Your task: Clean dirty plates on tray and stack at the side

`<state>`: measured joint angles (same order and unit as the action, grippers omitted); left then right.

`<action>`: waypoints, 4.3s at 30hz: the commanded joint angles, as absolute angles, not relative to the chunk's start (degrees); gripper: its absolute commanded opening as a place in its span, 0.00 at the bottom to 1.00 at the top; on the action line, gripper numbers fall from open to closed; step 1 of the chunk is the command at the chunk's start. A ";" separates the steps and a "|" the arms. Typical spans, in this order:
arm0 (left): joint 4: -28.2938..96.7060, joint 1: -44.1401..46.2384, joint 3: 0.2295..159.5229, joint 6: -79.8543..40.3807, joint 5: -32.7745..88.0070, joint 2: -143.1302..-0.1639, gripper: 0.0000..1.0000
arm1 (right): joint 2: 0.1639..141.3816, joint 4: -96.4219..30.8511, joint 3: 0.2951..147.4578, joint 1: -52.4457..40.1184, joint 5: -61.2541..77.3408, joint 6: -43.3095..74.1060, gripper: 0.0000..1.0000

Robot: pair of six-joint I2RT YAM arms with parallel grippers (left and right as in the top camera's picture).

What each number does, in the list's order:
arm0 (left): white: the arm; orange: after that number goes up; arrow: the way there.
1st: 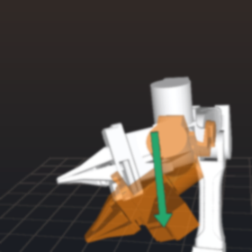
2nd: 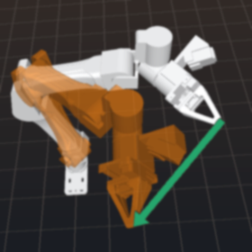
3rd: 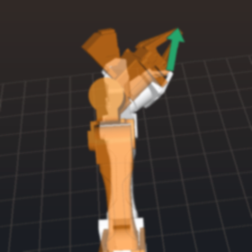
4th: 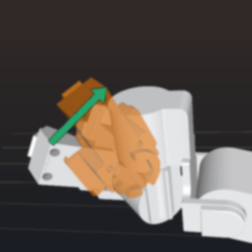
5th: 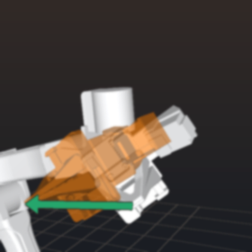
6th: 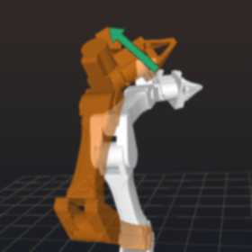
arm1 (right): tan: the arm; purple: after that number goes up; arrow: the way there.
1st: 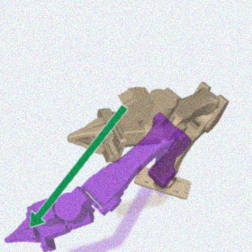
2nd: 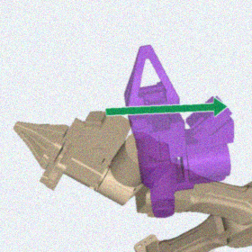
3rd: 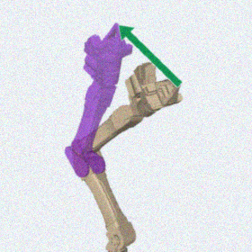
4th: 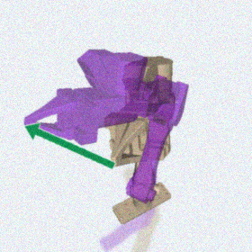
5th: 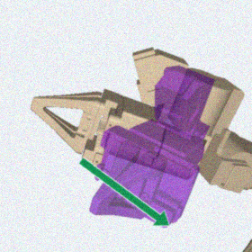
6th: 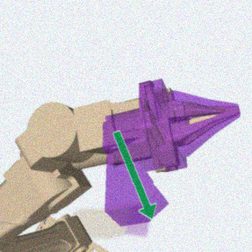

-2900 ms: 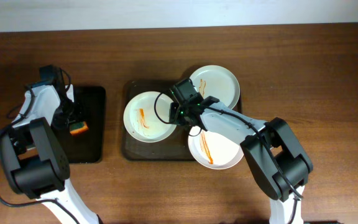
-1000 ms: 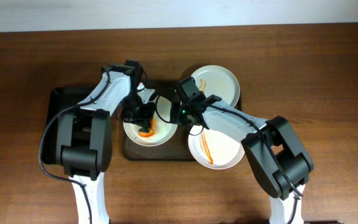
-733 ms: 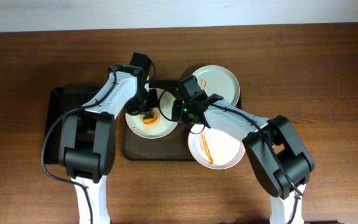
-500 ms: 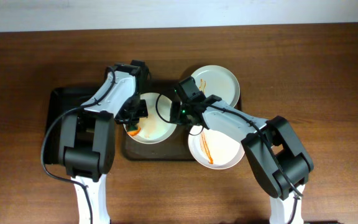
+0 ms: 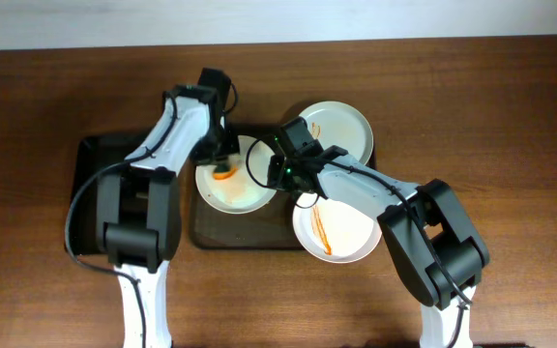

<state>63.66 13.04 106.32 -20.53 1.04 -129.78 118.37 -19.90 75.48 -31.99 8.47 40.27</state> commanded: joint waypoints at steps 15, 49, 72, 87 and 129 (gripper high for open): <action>88.60 0.75 130.80 -3.09 3.31 -129.45 0.00 | 114.19 -25.82 78.61 -31.90 10.48 32.12 0.04; 85.71 -7.88 130.76 -3.11 8.14 -129.45 0.00 | 119.00 -44.12 88.88 -37.85 -2.50 44.86 0.04; 84.38 4.49 125.62 -3.16 8.16 -130.47 0.00 | 124.18 -44.84 88.64 -31.59 1.15 46.24 0.04; 61.84 15.99 92.27 -8.99 5.67 -130.61 0.00 | 124.25 -43.09 88.64 -30.98 0.34 46.57 0.04; 84.71 -2.11 131.31 -4.27 8.62 -130.56 0.00 | 108.77 -52.18 96.07 -40.97 -31.00 29.87 0.04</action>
